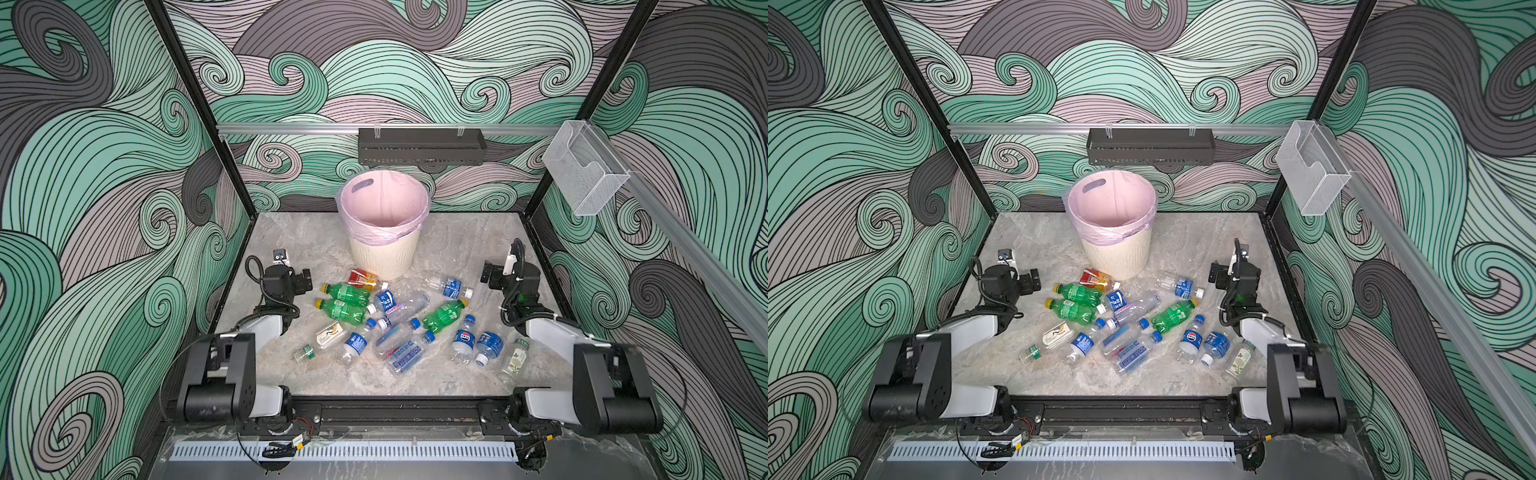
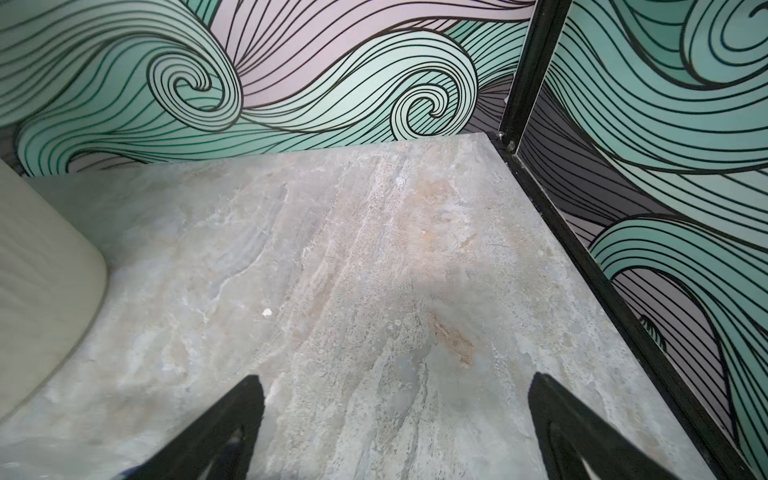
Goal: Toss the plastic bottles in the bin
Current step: 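Lower the right gripper over the clear green-labelled tea bottle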
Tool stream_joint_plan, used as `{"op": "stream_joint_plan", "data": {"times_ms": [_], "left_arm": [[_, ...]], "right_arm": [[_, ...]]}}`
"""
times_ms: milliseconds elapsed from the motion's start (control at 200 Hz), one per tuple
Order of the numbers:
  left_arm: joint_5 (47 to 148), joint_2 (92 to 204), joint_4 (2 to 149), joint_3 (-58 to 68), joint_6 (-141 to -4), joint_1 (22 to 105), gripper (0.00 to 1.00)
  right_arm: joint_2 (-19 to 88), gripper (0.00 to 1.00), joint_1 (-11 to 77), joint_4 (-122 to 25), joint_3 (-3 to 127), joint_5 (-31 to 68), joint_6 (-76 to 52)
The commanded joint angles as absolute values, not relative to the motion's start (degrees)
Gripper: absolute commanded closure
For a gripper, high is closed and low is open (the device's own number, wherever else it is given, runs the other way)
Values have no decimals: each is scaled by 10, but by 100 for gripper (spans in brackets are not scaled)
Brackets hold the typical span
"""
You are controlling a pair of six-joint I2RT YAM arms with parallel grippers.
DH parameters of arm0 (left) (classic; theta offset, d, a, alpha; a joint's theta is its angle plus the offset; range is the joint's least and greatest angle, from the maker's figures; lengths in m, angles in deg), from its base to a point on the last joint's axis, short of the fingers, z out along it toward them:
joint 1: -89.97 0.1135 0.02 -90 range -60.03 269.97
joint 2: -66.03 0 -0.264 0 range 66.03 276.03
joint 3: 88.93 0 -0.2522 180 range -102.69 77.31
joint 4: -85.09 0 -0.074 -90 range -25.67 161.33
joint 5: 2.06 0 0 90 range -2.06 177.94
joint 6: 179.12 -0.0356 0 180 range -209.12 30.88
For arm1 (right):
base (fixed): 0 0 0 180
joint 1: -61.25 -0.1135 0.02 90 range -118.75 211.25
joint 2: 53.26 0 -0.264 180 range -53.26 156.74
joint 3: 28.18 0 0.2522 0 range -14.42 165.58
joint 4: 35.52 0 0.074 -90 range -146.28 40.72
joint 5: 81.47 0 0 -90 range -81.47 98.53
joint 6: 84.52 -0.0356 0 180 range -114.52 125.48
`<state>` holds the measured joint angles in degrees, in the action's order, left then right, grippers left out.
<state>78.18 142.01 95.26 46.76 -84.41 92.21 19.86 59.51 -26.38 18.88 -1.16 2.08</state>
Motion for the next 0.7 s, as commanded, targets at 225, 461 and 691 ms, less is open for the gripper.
{"op": "stream_joint_plan", "data": {"times_ms": [225, 461, 691], "left_arm": [[625, 1326, 613, 286, -726, 917, 1], [706, 1320, 472, 184, -740, 917, 1], [778, 1284, 399, 164, -780, 917, 1]], "right_arm": [[16, 1, 577, -818, 350, -102, -128], [1, 5, 580, -1070, 408, -79, -187], [-15, 12, 595, -1120, 348, -58, -233]]}}
